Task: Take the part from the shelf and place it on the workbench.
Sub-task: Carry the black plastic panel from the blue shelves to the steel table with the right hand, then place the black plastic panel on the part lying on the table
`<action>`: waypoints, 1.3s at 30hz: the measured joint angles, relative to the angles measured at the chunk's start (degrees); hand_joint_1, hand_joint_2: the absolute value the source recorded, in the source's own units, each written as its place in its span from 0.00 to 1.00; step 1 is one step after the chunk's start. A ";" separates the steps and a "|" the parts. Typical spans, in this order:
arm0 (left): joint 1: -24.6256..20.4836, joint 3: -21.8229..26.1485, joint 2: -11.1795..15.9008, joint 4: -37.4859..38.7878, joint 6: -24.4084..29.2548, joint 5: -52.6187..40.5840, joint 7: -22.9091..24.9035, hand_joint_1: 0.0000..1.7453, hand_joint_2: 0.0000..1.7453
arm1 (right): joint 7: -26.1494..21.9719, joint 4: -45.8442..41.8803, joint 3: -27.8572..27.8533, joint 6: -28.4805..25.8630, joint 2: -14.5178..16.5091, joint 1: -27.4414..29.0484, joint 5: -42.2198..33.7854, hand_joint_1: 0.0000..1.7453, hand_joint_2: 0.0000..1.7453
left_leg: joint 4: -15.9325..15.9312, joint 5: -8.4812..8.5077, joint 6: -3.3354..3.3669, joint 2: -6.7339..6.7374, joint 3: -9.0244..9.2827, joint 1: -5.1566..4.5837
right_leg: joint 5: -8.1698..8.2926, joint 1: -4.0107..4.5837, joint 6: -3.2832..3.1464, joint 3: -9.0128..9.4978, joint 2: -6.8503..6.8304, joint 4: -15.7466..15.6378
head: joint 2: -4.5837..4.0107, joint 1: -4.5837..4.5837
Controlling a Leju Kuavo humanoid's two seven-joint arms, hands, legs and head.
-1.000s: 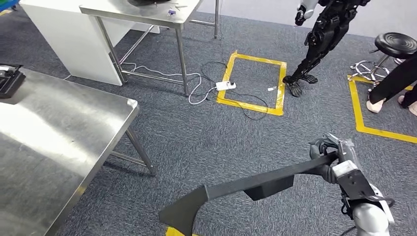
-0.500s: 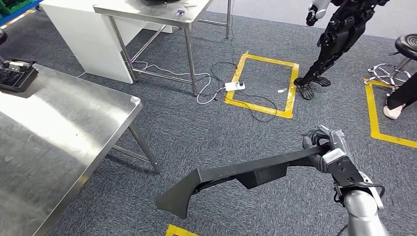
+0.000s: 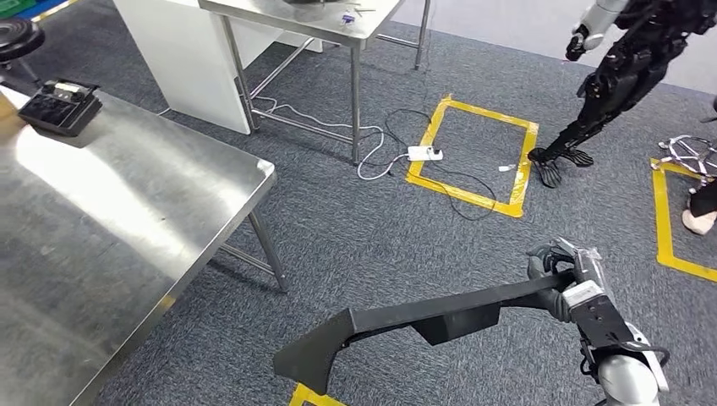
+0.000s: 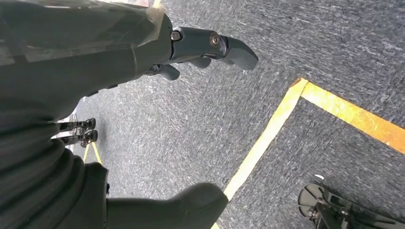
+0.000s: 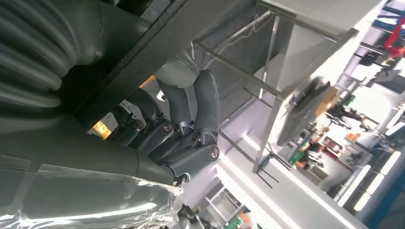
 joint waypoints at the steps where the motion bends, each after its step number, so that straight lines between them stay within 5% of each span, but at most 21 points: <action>1: 0.01 0.00 0.01 0.00 -0.04 -0.02 0.03 0.00 1.00 | 0.02 -0.03 -0.14 -0.02 0.08 0.41 0.01 1.00 1.00 | 0.01 -0.02 0.02 -0.37 0.00 0.00 | -0.79 -0.09 0.24 -1.63 0.12 2.84 | 0.00 0.04; 3: 0.04 0.00 0.01 0.00 -0.16 -0.04 0.08 0.00 1.00 | 0.05 -0.19 -0.21 -0.03 0.19 0.88 0.01 1.00 1.00 | 0.08 -0.07 -0.05 -1.14 0.08 0.02 | 0.53 -0.32 1.33 -1.56 0.24 1.95 | 0.00 0.09; 5: 0.04 0.00 0.01 0.00 -0.26 -0.17 0.14 0.00 1.00 | 0.08 -0.40 -0.38 -0.03 0.24 0.85 -0.01 1.00 1.00 | 0.37 -0.26 -0.36 -1.89 0.12 0.03 | 4.04 -0.80 2.47 2.17 0.81 -6.07 | 0.00 0.15; 6: 0.03 0.00 0.02 0.00 -0.29 -0.26 0.21 0.00 1.00 | 0.08 -0.48 -0.55 -0.03 0.24 0.76 -0.02 1.00 1.00 | 0.66 -0.47 -0.66 -2.24 0.06 -0.08 | 5.38 -0.87 2.54 3.93 1.14 -9.61 | 0.00 0.20; 10: 0.18 0.00 0.08 0.00 -0.28 -0.39 0.65 0.00 1.00 | 0.13 -0.61 -1.08 -0.03 0.24 0.50 -0.02 1.00 1.00 | 1.26 -0.81 -1.78 -2.93 -0.48 -0.13 | 6.73 -0.70 0.88 5.48 1.13 -12.70 | 0.00 0.18; 12: 0.23 0.00 0.13 0.01 -0.23 -0.38 0.92 0.00 1.00 | 0.15 -0.67 -1.09 0.01 0.25 0.22 0.02 1.00 1.00 | 3.14 -2.17 -2.35 -2.00 -1.35 0.15 | 6.93 -0.91 0.09 5.56 0.71 -12.88 | 0.00 0.06; 15: 0.12 0.02 0.11 0.02 0.04 -0.20 1.33 0.00 1.00 | 0.28 -0.58 -1.08 0.49 0.24 -0.57 0.28 1.00 1.00 | 13.18 -7.38 -3.20 -0.33 -6.21 0.54 | 6.97 -0.82 -0.76 5.55 -0.11 -12.96 | 0.00 -0.27; 17: 0.11 0.05 0.05 0.02 0.32 0.02 1.61 0.00 1.00 | 0.43 -0.05 -1.00 0.80 0.25 -1.68 0.62 1.00 1.00 | 17.62 -8.35 -3.47 -0.18 -8.68 0.77 | 6.93 -0.72 -0.79 5.51 -0.70 -12.94 | 0.00 -0.26; 18: 0.12 0.08 0.01 0.02 0.49 0.12 1.74 0.00 1.00 | 0.49 0.37 -0.96 0.85 0.24 -2.44 0.76 1.00 1.00 | 16.75 -7.27 -3.51 -0.07 -8.39 0.86 | 6.92 -0.72 -0.79 5.53 -0.97 -12.94 | 0.00 -0.27; 21: -0.02 0.17 -0.08 0.02 0.89 0.20 1.95 0.00 1.00 | 0.56 1.66 -0.87 0.87 -0.06 -4.74 0.89 1.00 1.00 | 5.98 -2.13 -3.20 1.53 -2.97 0.88 | 6.81 -0.50 -0.60 5.69 -1.71 -12.87 | 0.00 -0.26; 23: -0.20 0.24 -0.13 0.02 0.99 0.22 2.04 0.00 1.00 | 0.62 2.45 -0.80 0.87 -0.54 -6.01 0.94 1.00 1.00 | 2.12 -1.11 -2.73 2.20 -1.10 0.58 | 6.69 -0.11 -0.12 5.72 -2.17 -12.88 | 0.00 -0.09; 26: -0.28 0.45 -0.21 0.03 1.10 0.26 2.13 0.00 1.00 | 0.86 3.76 -0.54 0.89 -1.32 -8.00 1.01 1.00 1.00 | 1.36 -0.72 -1.55 1.28 -0.93 0.15 | 6.45 0.09 0.95 5.64 -2.55 -12.67 | 0.00 0.09; 29: -0.41 0.64 -0.33 0.03 1.27 0.31 2.18 0.00 1.00 | 1.40 5.28 -0.35 0.88 -2.14 -10.06 0.91 1.00 1.00 | 0.64 -0.05 -0.31 0.59 -0.56 0.22 | 3.06 -0.17 0.69 2.35 -0.83 -5.82 | 0.00 0.25; 32: -0.51 0.84 -0.39 0.04 1.32 0.37 2.36 0.00 1.00 | 2.50 7.18 -0.36 1.27 -2.81 -11.97 0.48 1.00 1.00 | 0.67 -0.01 -0.08 -0.46 -0.64 0.08 | 0.02 -0.12 0.68 -2.40 0.04 3.40 | 0.00 0.39; 34: -0.53 0.91 -0.46 0.07 1.32 0.40 2.55 0.00 1.00 | 3.11 8.36 -0.44 1.70 -3.48 -13.41 0.02 1.00 1.00 | 0.77 -0.02 -0.10 -1.29 -0.58 -0.02 | 2.07 -0.14 1.54 -1.03 0.23 0.19 | 0.00 0.42; 36: -0.57 0.92 -0.50 0.09 1.32 0.40 2.69 0.00 1.00 | 3.39 9.34 -0.72 1.91 -4.27 -14.85 -0.45 1.00 1.00 | 0.98 -0.12 -0.29 -2.11 -0.57 -0.15 | 5.41 -0.25 2.10 2.87 0.95 -8.04 | 0.00 0.44; 39: -0.59 0.94 -0.52 0.09 1.36 0.38 2.92 0.00 1.00 | 3.53 10.50 -1.15 2.40 -5.08 -16.24 -1.09 1.00 1.00 | 1.16 -0.18 -0.90 -2.86 -0.90 -0.43 | 7.13 0.04 1.29 5.09 1.37 -12.93 | 0.00 0.39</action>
